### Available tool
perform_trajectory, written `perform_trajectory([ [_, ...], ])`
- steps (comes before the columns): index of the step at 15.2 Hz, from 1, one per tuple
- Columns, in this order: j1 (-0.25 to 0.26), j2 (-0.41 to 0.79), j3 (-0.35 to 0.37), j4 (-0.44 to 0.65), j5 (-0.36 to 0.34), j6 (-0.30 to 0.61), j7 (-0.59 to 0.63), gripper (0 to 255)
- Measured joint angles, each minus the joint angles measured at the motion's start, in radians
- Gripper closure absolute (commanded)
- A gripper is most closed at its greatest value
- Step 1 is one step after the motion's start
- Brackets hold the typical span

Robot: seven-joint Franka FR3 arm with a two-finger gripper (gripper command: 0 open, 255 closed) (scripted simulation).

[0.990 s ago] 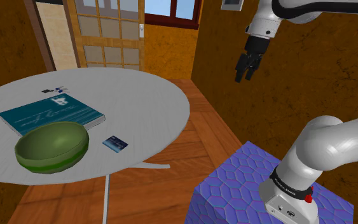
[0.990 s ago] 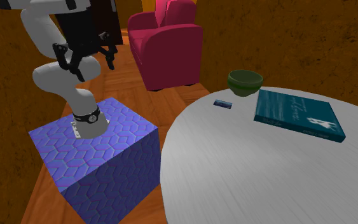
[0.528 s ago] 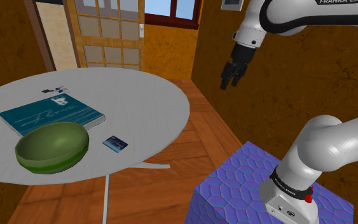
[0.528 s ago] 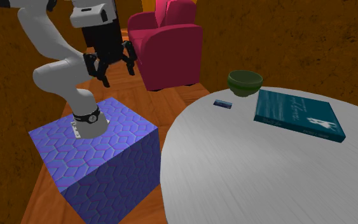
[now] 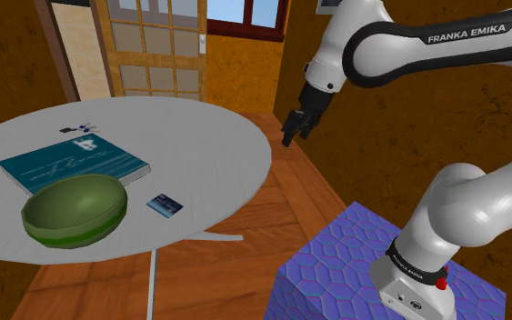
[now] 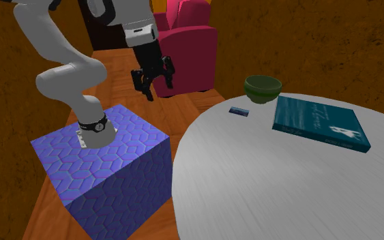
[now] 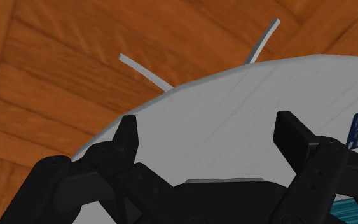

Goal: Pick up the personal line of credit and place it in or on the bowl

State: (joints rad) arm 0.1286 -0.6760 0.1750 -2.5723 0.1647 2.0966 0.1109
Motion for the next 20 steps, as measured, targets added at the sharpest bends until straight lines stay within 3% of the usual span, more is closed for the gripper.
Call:
perform_trajectory([
  [8, 0.026, 0.200, 0.164, 0.012, -0.003, 0.309, 0.116, 0],
  [13, -0.006, 0.350, 0.295, 0.068, -0.091, 0.472, 0.245, 0],
  [17, -0.081, 0.497, 0.415, 0.140, -0.269, 0.584, 0.408, 0],
  [18, -0.101, 0.532, 0.443, 0.160, -0.330, 0.604, 0.460, 0],
  [20, -0.143, 0.636, 0.507, 0.226, -0.516, 0.631, 0.618, 0],
])
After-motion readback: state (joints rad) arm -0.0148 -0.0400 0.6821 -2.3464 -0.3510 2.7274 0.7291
